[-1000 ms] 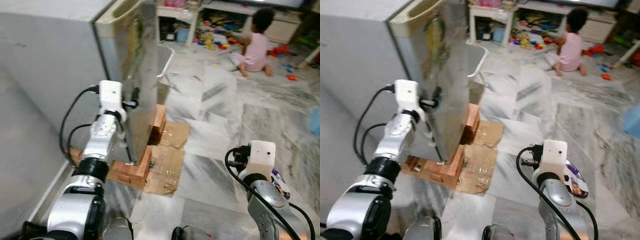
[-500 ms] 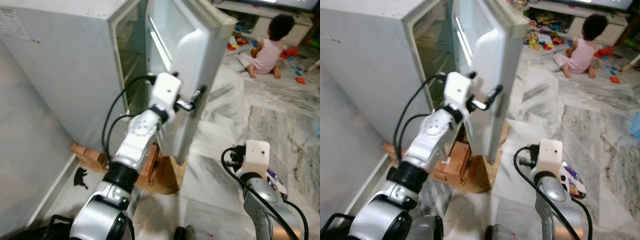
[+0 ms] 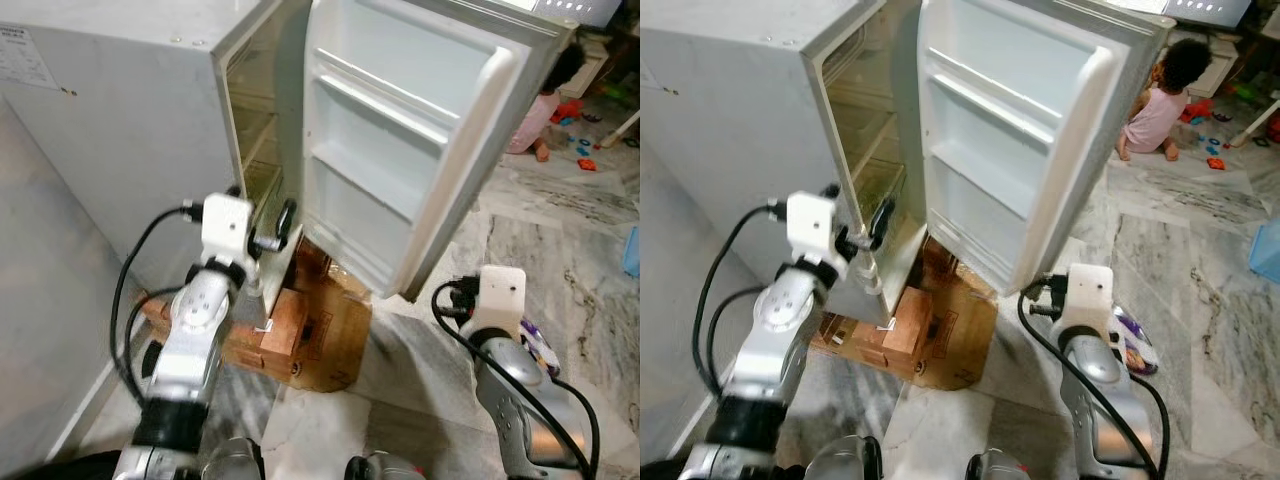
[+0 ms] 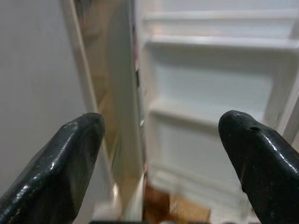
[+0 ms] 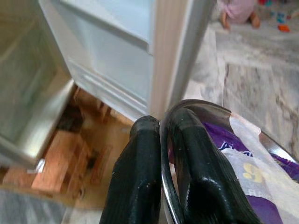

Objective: Restocking fridge

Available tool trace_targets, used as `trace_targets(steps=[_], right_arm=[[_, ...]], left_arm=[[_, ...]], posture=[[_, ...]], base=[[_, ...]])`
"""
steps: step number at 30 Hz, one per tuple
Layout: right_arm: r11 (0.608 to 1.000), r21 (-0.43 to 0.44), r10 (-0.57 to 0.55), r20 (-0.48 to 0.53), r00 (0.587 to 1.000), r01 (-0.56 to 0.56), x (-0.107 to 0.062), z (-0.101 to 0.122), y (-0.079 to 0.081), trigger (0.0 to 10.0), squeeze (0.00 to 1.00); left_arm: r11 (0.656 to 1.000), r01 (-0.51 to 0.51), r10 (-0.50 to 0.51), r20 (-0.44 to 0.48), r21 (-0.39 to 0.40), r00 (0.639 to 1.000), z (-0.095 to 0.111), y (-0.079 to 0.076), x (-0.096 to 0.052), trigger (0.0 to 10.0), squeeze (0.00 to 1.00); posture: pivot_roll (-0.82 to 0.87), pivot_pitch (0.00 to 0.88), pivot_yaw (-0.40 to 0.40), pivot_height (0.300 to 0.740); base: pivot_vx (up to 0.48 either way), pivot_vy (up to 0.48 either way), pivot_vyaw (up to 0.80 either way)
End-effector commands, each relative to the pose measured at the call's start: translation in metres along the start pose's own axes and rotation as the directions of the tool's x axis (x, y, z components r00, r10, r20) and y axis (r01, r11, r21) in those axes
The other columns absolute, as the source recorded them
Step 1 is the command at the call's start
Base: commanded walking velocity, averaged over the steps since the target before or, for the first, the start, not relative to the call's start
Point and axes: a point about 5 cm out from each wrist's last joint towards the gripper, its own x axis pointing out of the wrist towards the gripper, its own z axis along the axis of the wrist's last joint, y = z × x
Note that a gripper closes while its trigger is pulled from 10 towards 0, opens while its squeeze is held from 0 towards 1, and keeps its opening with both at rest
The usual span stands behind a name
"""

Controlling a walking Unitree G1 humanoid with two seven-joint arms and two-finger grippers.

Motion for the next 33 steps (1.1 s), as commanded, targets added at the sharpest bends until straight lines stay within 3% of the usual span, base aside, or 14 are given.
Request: trace_targets(steps=[1,13,23,33], right_arm=[[1.0,-0.02,-0.019,0.049,0.999,0.02,0.003,0.009,-0.006,10.0,0.0],[0.999,-0.045,-0.012,0.089,0.996,0.016,0.012,0.014,-0.002,10.0,0.0],[0.992,-0.125,-0.004,0.127,0.992,0.02,0.011,0.018,0.005,10.0,0.0],[0.991,-0.136,0.025,0.158,0.987,-0.004,0.012,0.02,0.008,10.0,0.0]], left_arm=[[1.0,-0.004,0.004,-0.008,0.002,1.0,0.002,-0.004,-0.002,10.0,0.0],[0.999,-0.034,0.035,-0.022,0.031,0.999,0.002,0.003,-0.004,10.0,0.0],[0.996,-0.03,0.032,-0.016,0.088,0.999,0.005,0.003,-0.001,10.0,0.0],[0.994,-0.041,0.044,-0.023,0.103,0.999,0.004,0.0,0.0,10.0,0.0]], posture=[[0.01,0.0,-0.047,0.74],[0.01,0.0,-0.041,0.74],[0.01,0.0,-0.03,0.74],[0.0,0.0,-0.034,0.74]], base=[[0.0,-0.472,0.0],[0.0,-0.469,0.0],[0.327,-0.345,0.0],[0.375,-0.295,0.0]])
